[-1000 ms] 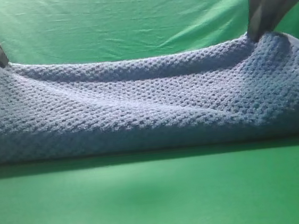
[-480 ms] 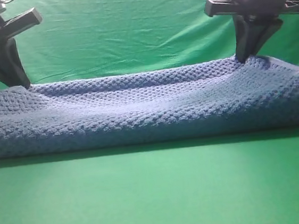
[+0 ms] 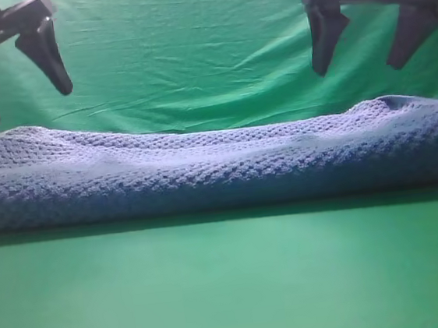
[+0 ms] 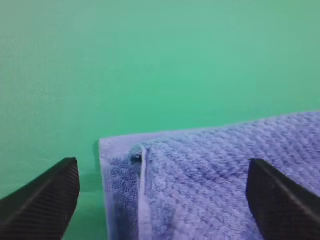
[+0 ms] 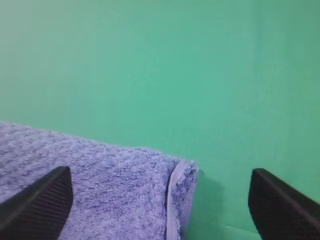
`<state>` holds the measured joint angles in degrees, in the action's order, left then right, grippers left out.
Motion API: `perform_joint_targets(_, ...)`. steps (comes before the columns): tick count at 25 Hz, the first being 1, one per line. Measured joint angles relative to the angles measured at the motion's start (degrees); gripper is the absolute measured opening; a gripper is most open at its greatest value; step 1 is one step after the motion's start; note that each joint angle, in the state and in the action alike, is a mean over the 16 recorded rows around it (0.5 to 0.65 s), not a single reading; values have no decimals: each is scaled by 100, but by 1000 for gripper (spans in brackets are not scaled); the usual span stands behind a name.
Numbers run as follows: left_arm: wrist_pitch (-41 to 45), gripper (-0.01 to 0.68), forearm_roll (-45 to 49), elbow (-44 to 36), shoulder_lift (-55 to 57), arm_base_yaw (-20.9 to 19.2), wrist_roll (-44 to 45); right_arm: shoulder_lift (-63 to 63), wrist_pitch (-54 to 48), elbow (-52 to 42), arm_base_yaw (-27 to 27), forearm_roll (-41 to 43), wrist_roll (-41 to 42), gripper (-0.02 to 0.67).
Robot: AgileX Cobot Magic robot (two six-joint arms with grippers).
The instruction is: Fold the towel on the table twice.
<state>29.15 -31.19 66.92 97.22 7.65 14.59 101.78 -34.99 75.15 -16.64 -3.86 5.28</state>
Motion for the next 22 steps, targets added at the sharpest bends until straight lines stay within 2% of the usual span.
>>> perform_joint_targets(2,195,469,25,133,-200,0,38,-175,-253,132,6,-4,2,489)
perform_joint_targets(4,423,423,42,283,-434,0,78,-393,-551,272,9,-20,2,452)
perform_joint_targets(10,1237,189,56,726,-1251,0,156,-1241,-1522,645,9,-135,3,225)
perform_joint_targets(14,1804,67,64,919,-1829,0,170,-1902,-2151,783,9,-240,3,88)
perform_joint_targets(18,2302,7,71,988,-2446,0,180,-2606,-2686,824,9,-341,0,14)
perform_joint_targets(22,2759,0,76,995,-3105,0,171,-3322,-3124,832,9,-401,-32,0)
